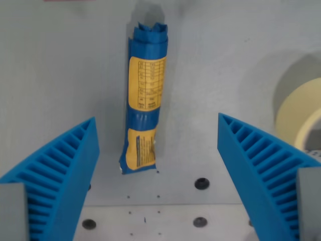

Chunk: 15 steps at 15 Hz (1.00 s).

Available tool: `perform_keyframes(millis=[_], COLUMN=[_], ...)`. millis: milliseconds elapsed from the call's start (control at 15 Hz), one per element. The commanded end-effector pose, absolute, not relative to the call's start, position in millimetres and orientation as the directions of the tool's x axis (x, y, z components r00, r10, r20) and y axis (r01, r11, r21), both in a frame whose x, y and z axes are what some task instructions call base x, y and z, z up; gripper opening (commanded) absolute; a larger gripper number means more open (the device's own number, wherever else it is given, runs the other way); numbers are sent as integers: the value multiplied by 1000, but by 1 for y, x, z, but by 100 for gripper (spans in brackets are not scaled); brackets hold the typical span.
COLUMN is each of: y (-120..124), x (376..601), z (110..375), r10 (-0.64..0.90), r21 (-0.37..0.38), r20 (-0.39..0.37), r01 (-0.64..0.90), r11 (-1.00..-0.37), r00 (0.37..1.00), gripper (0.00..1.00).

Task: Move above the blue bag

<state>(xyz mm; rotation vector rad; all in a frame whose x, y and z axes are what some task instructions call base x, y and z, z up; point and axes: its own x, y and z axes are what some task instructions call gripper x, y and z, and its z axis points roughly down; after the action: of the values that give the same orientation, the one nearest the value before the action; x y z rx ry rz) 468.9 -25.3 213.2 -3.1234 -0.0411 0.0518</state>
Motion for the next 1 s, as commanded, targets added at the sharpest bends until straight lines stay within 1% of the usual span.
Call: perform_keyframes(millis=[67,533,1000], y=[-19,-13,-11], x=[462,453,447], z=[200,171,156], r10=[-100,-123,-115], r21=[-20,-32,-36], r20=[59,59,63], r01=[-99,-122,-113], r11=[-995,-992,-993], r00=[993,991,991], gripper=[100,100,100])
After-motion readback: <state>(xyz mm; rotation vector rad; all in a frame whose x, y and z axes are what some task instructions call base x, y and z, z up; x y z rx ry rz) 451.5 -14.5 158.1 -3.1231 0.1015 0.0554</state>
